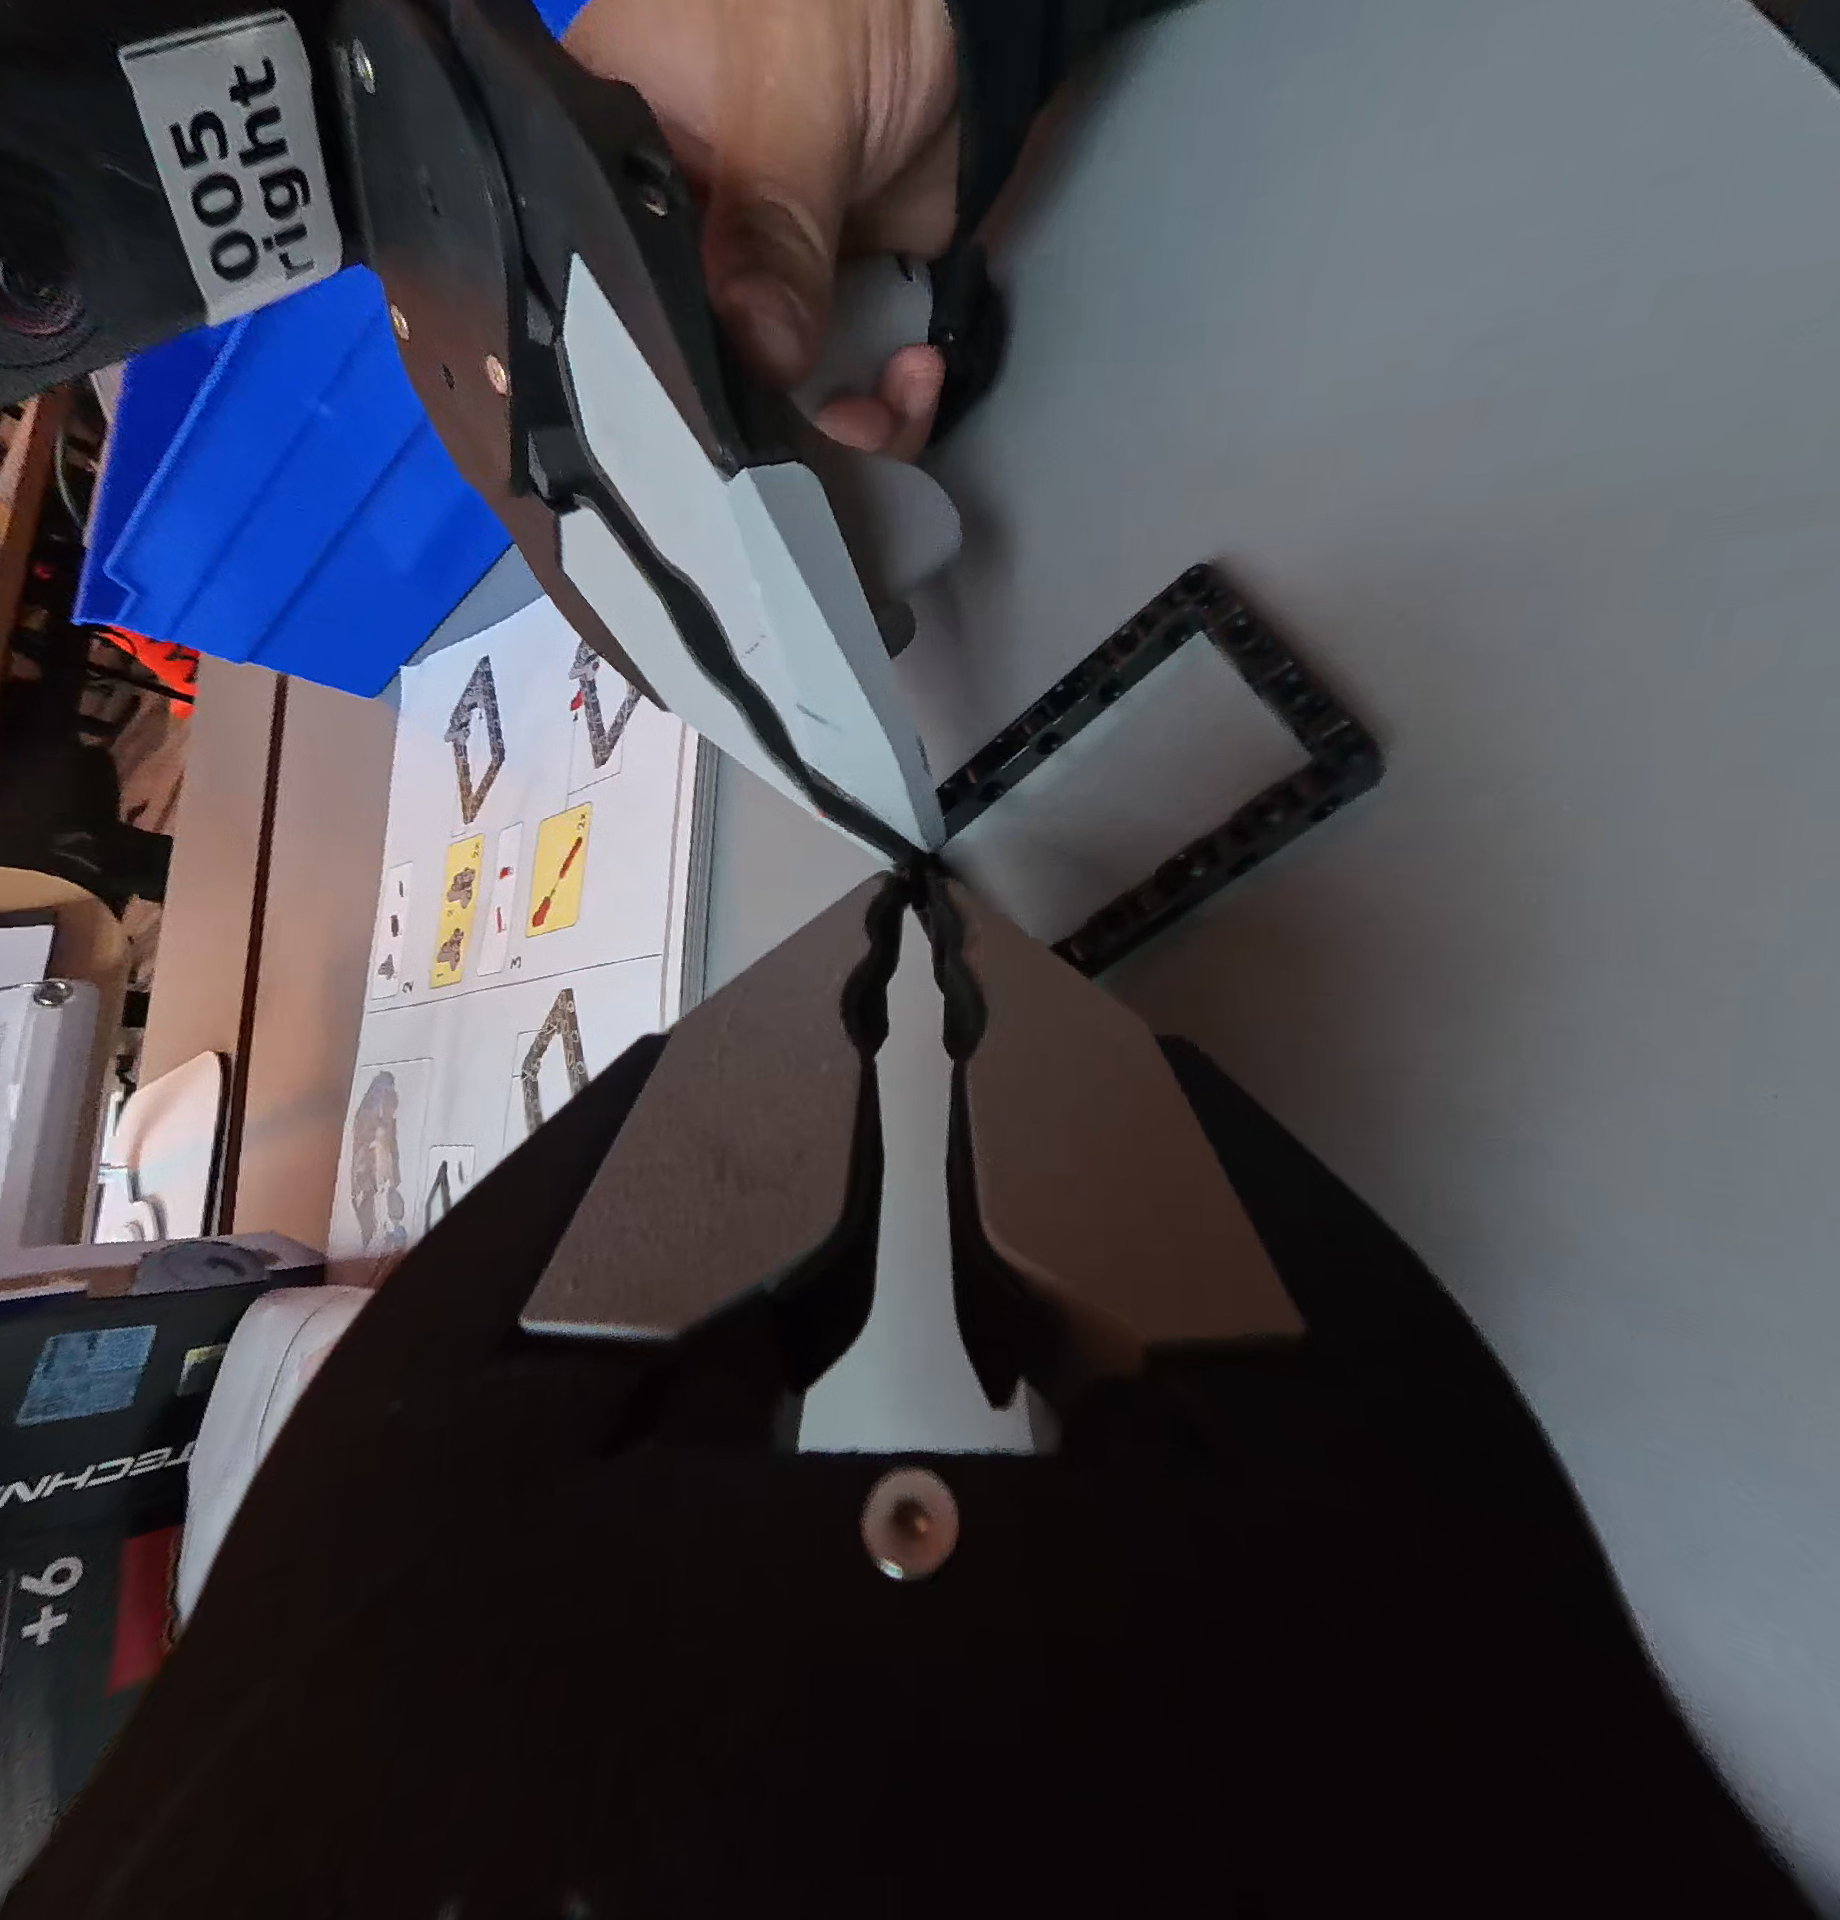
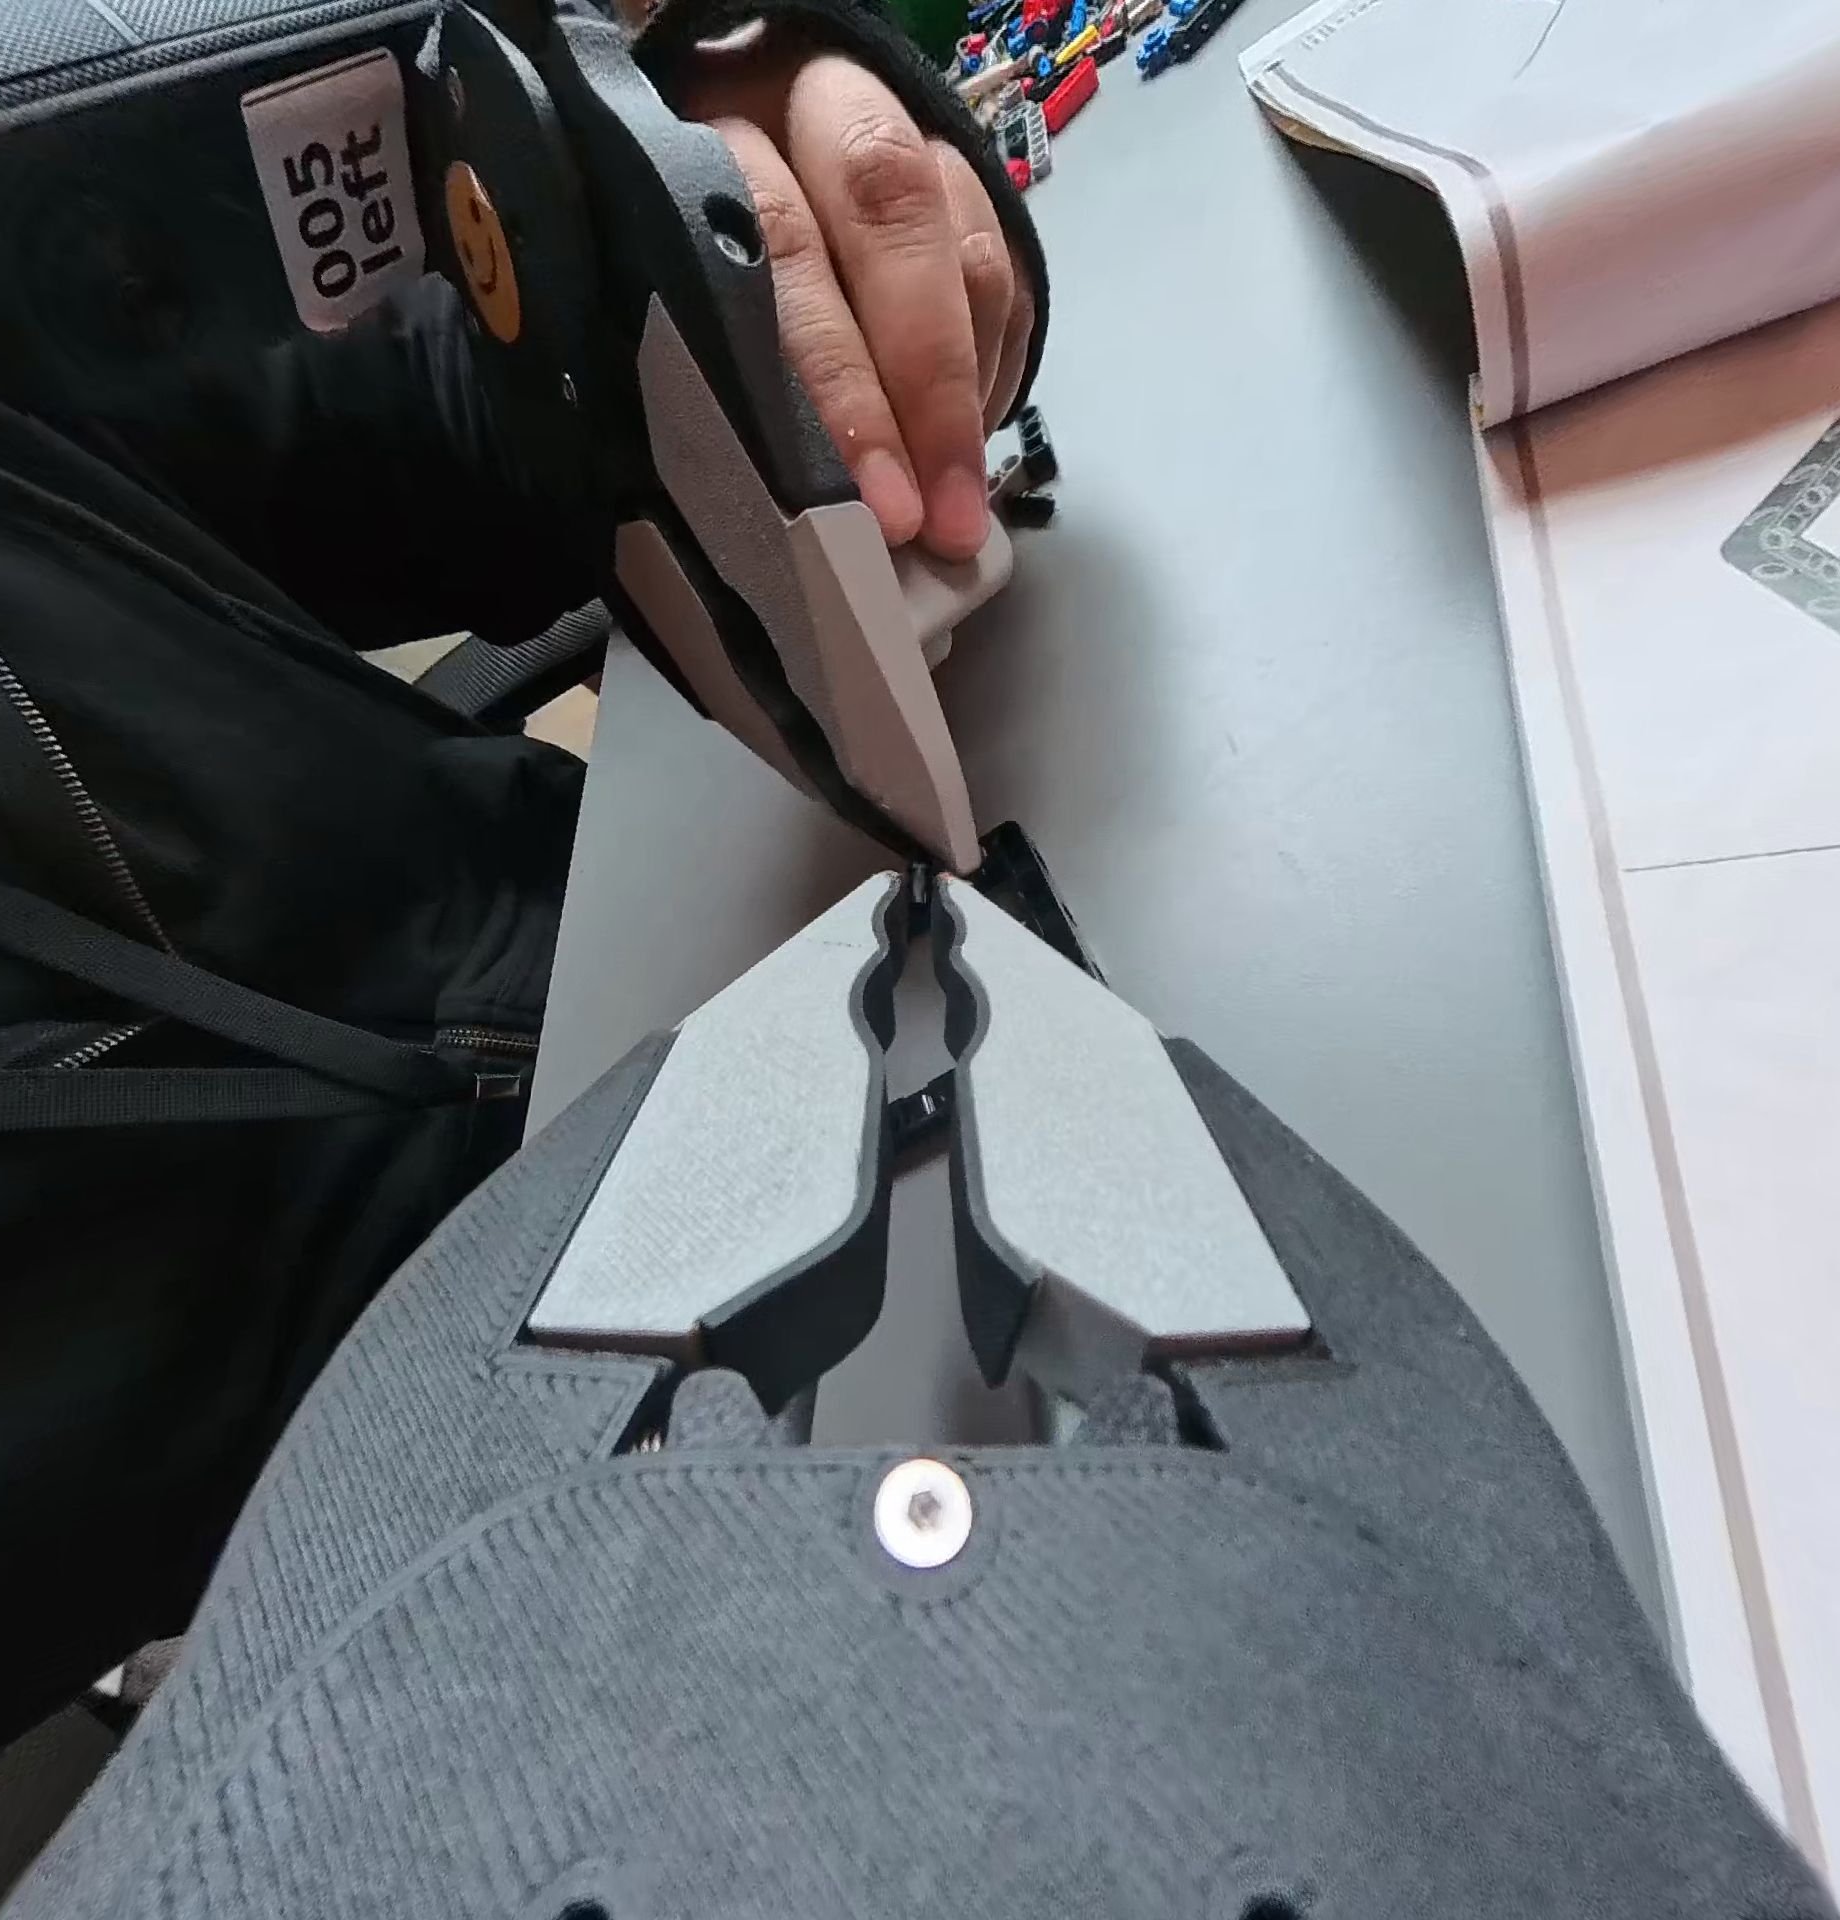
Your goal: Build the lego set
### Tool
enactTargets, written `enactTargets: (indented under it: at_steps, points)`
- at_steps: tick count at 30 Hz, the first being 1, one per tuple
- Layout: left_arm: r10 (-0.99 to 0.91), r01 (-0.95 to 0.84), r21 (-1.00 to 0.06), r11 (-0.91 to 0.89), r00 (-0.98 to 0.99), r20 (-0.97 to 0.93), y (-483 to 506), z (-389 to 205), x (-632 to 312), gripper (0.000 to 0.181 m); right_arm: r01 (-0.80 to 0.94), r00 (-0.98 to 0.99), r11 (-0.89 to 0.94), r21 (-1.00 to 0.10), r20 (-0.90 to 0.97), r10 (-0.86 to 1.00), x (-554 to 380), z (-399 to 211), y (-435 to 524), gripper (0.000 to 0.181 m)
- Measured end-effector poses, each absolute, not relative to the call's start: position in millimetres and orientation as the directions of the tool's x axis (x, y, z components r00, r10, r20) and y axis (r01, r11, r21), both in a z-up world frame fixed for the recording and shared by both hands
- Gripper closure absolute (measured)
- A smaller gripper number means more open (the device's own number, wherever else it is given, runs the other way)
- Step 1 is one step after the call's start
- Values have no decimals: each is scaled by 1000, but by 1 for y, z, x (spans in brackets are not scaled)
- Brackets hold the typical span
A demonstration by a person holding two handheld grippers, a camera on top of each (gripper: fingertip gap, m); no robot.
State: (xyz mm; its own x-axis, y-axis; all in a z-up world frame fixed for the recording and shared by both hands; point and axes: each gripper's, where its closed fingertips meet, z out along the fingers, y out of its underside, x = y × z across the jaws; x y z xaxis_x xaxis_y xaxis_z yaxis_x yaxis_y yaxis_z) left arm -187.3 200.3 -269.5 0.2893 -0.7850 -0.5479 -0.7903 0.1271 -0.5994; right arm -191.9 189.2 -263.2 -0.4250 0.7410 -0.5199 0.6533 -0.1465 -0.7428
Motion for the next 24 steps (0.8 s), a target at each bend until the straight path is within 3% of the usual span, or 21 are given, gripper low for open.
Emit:
enactTargets:
  at_steps: [4, 6, 10, 14, 17, 24]
  points:
    - [-789, -817, -573, 61, 313, -529, 205, -278, -192, 179, 666, -387, -142, -732, -502, 773, -194, -270, 197, 180]
    - [-829, -810, -583, -58, 365, -424, 203, -288, -194, 179, 672, -358, -69, -737, -405, 842, -193, -278, 208, 168]
    - [-848, -736, -616, -282, 492, -199, 199, -292, -191, 179, 634, -400, 121, -764, -190, 897, -189, -281, 209, 164]
    - [-839, -736, -591, -331, 517, -173, 198, -292, -189, 179, 591, -449, 297, -750, 0, 893, -191, -283, 201, 166]
    - [-835, -730, -585, -353, 528, -155, 197, -292, -187, 179, 571, -453, 397, -719, 128, 882, -192, -286, 203, 180]
    - [-827, -703, -603, -378, 549, -121, 198, -291, -186, 179, 543, -490, 453, -707, 171, 855, -190, -285, 196, 180]
